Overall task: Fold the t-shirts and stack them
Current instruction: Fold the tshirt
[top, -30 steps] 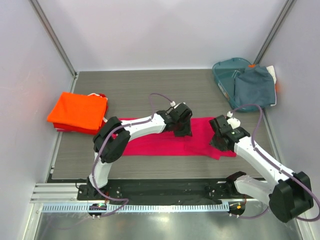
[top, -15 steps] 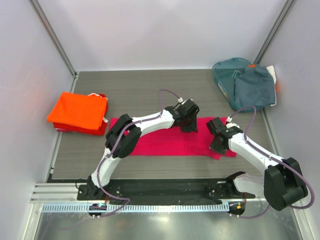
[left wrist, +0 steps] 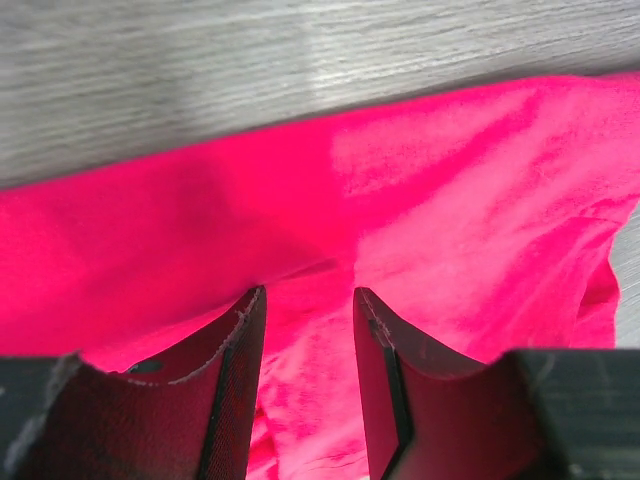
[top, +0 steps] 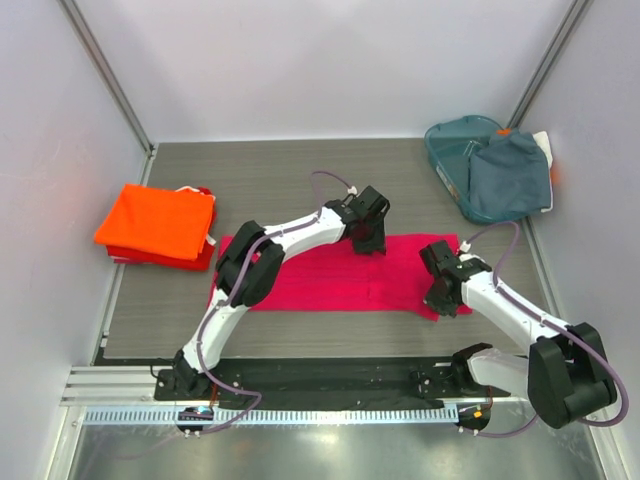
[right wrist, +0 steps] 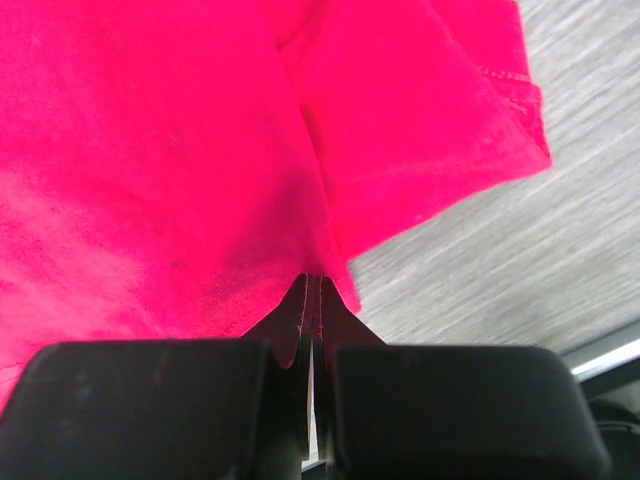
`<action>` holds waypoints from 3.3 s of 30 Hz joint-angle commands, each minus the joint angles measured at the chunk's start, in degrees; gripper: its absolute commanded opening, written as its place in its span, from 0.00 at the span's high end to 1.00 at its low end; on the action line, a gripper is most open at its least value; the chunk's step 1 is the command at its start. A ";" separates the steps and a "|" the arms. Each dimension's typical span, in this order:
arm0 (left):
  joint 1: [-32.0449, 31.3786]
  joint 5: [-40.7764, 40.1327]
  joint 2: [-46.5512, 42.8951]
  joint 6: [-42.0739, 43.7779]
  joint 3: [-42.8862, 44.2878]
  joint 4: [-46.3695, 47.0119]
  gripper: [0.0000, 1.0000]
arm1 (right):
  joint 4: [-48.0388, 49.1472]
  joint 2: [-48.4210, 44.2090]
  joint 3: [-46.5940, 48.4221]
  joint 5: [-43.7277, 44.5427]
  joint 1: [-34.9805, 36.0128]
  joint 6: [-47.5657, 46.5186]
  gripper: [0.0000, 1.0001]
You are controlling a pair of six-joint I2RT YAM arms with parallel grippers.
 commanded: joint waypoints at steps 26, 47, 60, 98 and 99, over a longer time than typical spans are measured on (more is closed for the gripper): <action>21.30 -20.95 -34.30 15.72 -28.54 -13.55 0.97 | 5.25 2.42 10.69 -0.55 0.29 -11.32 0.99; 33.70 -13.94 -20.41 12.73 -35.75 -5.55 1.00 | 13.61 15.86 9.28 1.12 -0.49 -15.89 0.99; 26.87 -4.09 -38.15 7.46 -61.73 -1.25 1.00 | 17.83 39.23 28.78 -2.04 -3.84 -22.04 0.99; -13.16 -11.65 -87.12 -26.56 -80.40 -7.84 0.46 | 24.85 58.53 75.68 -20.33 2.31 -27.67 0.43; -12.80 -11.30 -87.29 -25.95 -80.40 -7.93 0.46 | 26.60 53.10 68.07 -19.98 2.40 -27.50 0.42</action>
